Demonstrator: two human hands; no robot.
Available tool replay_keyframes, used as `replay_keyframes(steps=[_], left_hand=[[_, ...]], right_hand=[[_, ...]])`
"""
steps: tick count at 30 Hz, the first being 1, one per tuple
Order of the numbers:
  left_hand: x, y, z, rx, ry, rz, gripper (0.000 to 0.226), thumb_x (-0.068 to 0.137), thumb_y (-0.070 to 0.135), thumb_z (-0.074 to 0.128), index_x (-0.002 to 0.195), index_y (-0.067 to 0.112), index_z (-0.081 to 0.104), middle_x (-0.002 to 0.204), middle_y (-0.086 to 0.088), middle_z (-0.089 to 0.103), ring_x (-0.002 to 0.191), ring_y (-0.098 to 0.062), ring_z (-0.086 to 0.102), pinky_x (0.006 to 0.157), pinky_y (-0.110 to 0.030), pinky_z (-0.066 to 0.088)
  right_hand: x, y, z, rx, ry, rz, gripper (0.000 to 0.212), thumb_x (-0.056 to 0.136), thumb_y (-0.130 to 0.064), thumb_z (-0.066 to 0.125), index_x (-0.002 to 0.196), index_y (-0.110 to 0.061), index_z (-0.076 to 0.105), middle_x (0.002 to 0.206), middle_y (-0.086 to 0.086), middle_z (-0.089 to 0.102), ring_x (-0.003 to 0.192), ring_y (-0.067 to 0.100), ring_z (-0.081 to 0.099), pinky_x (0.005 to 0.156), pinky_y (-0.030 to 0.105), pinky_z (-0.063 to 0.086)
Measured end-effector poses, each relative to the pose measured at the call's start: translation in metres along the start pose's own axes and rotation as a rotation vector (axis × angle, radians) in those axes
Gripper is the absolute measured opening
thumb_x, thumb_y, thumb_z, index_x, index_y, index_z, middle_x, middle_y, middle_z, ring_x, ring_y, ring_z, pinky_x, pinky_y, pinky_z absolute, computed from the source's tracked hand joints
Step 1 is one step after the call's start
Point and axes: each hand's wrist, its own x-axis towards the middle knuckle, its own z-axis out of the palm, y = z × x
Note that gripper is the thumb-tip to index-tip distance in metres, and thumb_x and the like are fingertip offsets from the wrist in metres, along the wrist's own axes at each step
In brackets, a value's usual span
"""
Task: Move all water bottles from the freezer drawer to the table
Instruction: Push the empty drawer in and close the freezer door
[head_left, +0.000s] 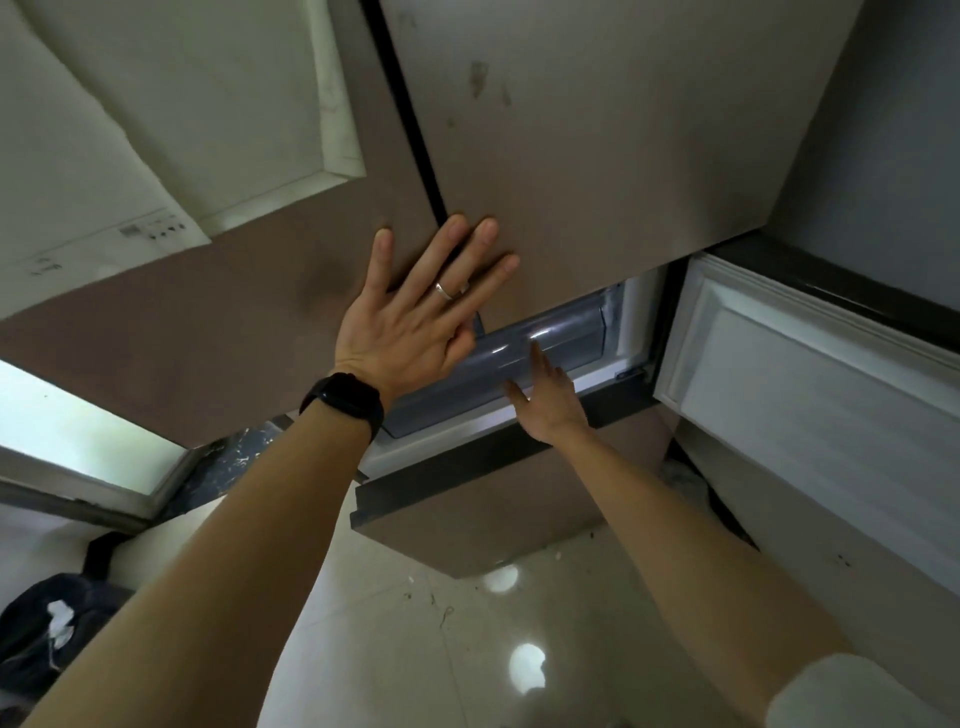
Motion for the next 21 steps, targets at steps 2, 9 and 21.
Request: replay_keyframes(steps=[2, 9, 21], left_hand=[[0.001, 0.001, -0.004, -0.043, -0.020, -0.023, 0.064, 0.100, 0.044, 0.039, 0.161, 0.033, 0.021, 0.166, 0.001, 0.020, 0.152, -0.022, 0.016, 0.119, -0.058, -0.004], [0.023, 0.029, -0.033, -0.364, -0.102, -0.222, 0.071, 0.085, 0.031, 0.059, 0.153, 0.025, 0.041, 0.164, -0.010, 0.017, 0.152, -0.032, 0.012, 0.119, -0.059, -0.013], [0.117, 0.071, -0.054, -0.571, -0.268, -0.281, 0.081, 0.092, 0.042, 0.053, 0.162, 0.027, 0.016, 0.170, -0.004, -0.007, 0.155, -0.023, -0.011, 0.120, -0.058, -0.013]], right_hand=[[-0.023, 0.010, -0.017, 0.000, -0.011, 0.016, 0.068, 0.101, -0.052, 0.043, 0.158, -0.028, 0.015, 0.161, 0.006, 0.029, 0.143, 0.029, 0.035, 0.115, 0.049, 0.034], [-0.120, 0.039, -0.101, 0.017, 0.102, -0.012, 0.022, 0.098, -0.031, 0.059, 0.115, -0.025, 0.072, 0.120, -0.006, 0.067, 0.095, -0.003, 0.053, 0.075, -0.005, 0.028], [-0.197, 0.042, -0.294, -0.299, 0.610, 0.033, 0.040, 0.099, -0.038, 0.054, 0.131, -0.016, 0.062, 0.135, 0.009, 0.059, 0.125, 0.027, 0.051, 0.109, 0.042, 0.037]])
